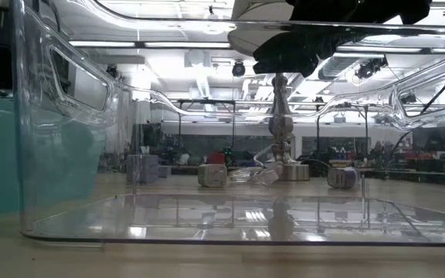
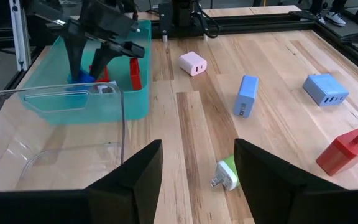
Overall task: Pick & Place Office items
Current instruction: Put the blue timer into the green bin, then put the light blue timer into the green bin
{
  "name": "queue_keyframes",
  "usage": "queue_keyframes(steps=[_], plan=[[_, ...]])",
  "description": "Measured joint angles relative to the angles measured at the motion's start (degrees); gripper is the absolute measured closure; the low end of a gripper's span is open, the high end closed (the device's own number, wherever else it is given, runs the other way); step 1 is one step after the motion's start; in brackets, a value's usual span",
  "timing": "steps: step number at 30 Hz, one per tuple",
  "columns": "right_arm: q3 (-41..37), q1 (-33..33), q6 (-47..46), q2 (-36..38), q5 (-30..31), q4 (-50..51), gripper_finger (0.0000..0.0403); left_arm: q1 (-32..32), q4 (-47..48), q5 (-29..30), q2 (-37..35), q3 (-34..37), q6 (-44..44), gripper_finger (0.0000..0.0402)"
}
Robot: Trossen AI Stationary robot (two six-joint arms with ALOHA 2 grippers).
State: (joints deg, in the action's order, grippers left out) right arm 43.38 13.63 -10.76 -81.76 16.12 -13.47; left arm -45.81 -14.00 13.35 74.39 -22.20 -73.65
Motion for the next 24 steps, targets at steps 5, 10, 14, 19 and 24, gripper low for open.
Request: queue_keyframes(steps=[5,10,14,19,24], plan=[[0.0,0.0,0.0,0.0,0.0,0.0,0.0217,1.62,-0.07,-2.99,0.0,0.0,2.1,0.0268],[0.0,0.0,0.02,0.0,0.0,0.0,0.0217,3.18,-0.2,-3.68,-0.02,0.0,6.73,0.0267],[0.0,-0.01,0.02,0.0,0.0,0.0,0.0217,4.77,-0.04,-4.38,-1.74,0.0,10.42,0.0267],[0.0,-0.02,0.02,0.0,0.0,0.0,0.0217,6.65,1.61,-4.9,-5.74,0.0,15.26,0.0267],[0.0,-0.02,0.02,0.0,-0.01,0.0,0.0217,8.53,5.36,-4.87,-8.95,0.0,17.6,0.0267]])
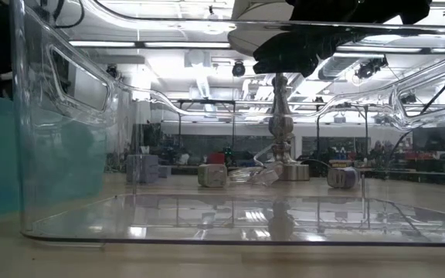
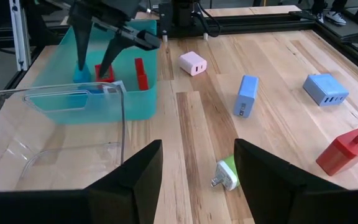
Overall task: Pick & Place Office items
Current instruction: Put the light blue timer into the green bin
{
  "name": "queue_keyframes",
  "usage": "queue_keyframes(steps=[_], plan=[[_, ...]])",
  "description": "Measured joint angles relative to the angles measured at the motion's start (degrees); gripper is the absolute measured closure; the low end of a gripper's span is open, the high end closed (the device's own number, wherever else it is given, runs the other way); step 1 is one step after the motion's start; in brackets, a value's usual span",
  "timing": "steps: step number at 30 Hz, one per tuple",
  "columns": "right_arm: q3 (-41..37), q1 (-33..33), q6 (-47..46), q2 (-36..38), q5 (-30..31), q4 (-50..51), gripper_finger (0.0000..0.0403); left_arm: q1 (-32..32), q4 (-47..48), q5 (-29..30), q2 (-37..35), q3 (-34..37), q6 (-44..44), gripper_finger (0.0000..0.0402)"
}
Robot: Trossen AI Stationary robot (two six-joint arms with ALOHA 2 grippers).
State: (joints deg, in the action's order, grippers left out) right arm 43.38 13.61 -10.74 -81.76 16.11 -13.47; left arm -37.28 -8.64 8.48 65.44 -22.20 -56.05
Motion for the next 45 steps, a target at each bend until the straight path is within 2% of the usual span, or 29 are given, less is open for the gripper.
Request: queue_keyframes(steps=[9,14,22,27,31,37,40,45], plan=[[0.0,0.01,0.03,0.0,-0.03,0.06,0.0217,1.6,1.18,0.1,-1.39,0.0,1.22,0.0267],[-0.02,0.02,3.54,0.0,1.71,1.73,0.0217,1.6,1.15,0.46,-1.39,0.0,2.56,0.0267],[-0.04,-0.01,4.52,2.96,8.94,12.36,0.0217,3.63,-3.16,2.83,-2.64,0.02,9.74,0.0267],[-0.04,-0.01,3.87,7.53,9.56,18.21,0.0217,5.48,-7.47,2.01,-5.91,0.02,15.73,0.0267],[0.0,-0.01,-0.04,12.11,9.36,25.9,0.0217,5.67,-8.38,1.9,-8.37,0.02,19.11,0.0267],[-0.02,0.0,-12.68,17.55,8.38,42.63,0.0217,5.97,-8.92,3.69,-9.95,0.0,24.0,0.0267],[-0.02,-0.01,-19.77,19.4,5.08,49.37,0.0217,6.6,-9.21,4.44,-10.1,0.02,26.63,0.0267],[0.01,0.0,-29.39,21.17,-3.93,57.44,0.0217,8.09,-10.04,5.48,-10.11,0.02,30.58,0.0267]])
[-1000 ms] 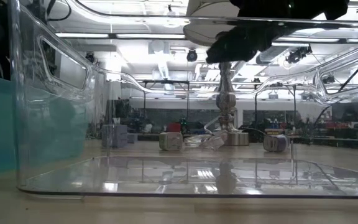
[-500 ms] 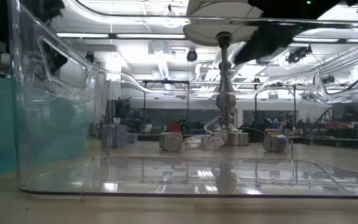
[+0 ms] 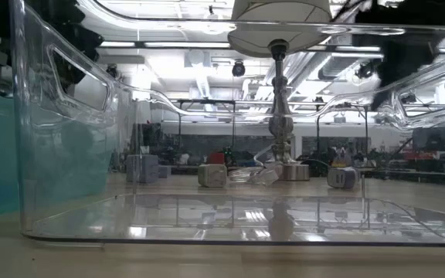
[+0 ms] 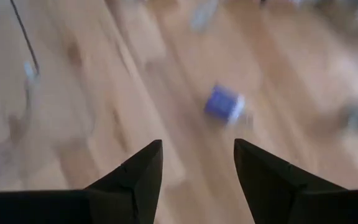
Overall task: Pick & Place Office items
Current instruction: Put the light blue timer into the green bin
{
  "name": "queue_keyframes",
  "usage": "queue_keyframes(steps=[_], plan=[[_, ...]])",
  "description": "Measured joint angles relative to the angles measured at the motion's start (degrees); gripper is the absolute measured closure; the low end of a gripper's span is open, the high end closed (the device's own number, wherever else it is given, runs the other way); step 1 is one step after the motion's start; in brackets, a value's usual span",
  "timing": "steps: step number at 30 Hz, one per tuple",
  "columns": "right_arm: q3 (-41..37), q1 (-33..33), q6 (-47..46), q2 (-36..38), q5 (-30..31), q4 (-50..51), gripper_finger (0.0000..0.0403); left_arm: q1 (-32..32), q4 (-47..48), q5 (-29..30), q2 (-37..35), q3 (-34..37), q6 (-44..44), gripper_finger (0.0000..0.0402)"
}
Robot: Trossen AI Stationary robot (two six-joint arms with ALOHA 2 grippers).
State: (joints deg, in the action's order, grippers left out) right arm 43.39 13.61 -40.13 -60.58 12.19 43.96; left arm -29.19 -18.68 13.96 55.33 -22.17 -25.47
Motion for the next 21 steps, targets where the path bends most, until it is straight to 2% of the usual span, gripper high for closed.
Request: queue_keyframes(steps=[11,16,21], plan=[[0.01,0.01,-9.21,0.52,-13.88,13.47,0.0217,6.02,-3.73,0.0,0.02,0.0,10.57,0.0267],[0.01,0.68,-6.4,0.51,-22.69,13.43,0.0217,9.09,-5.5,0.0,0.04,0.0,14.97,0.0267],[0.42,3.24,-3.06,0.51,-26.69,12.47,0.0217,11.71,-8.43,0.0,0.04,0.0,16.51,0.0267]])
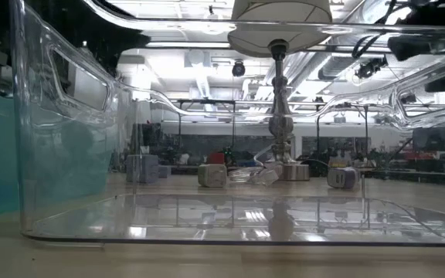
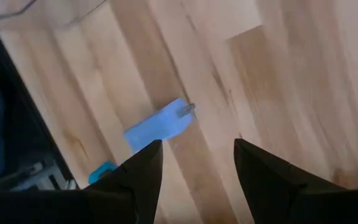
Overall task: Pick & Place Office items
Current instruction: Put the light blue timer into the green bin
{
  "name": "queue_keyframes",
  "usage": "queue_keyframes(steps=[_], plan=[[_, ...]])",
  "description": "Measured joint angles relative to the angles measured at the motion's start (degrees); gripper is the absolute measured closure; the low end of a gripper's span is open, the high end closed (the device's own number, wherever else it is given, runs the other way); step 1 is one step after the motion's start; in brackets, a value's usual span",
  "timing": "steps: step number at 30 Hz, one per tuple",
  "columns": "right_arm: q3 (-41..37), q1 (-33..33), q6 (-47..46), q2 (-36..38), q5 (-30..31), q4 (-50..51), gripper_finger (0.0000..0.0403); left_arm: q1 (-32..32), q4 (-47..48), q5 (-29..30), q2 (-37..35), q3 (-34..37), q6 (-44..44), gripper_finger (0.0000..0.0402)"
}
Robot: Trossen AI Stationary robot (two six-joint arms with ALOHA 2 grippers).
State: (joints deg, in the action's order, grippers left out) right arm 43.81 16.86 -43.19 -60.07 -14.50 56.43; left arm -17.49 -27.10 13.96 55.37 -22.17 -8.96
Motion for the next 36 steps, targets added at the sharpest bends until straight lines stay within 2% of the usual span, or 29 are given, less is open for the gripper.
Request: queue_keyframes(steps=[5,11,16,22,29,36], plan=[[1.49,5.38,-0.67,-0.03,-1.07,-0.65,0.0217,1.96,-3.27,0.0,0.0,0.0,-0.14,0.0267],[2.06,15.94,-5.77,-0.49,-0.59,-10.23,0.0217,3.72,-4.86,0.0,0.0,-0.01,-4.48,0.0267],[2.09,24.84,-4.75,-1.86,2.94,-17.18,0.0217,4.39,-5.15,0.0,0.0,0.0,-7.29,0.0267],[2.1,33.29,-4.4,-4.35,7.32,-17.3,0.0217,4.15,-5.15,0.0,0.0,-0.01,-8.64,0.0267],[2.1,40.49,0.84,-9.74,8.48,-18.57,0.0217,3.05,-5.12,0.0,0.0,-0.02,-11.11,0.0267],[2.1,44.14,9.48,-14.51,8.6,-18.59,0.0217,2.94,-5.1,0.02,0.0,-0.02,-12.11,0.0267]])
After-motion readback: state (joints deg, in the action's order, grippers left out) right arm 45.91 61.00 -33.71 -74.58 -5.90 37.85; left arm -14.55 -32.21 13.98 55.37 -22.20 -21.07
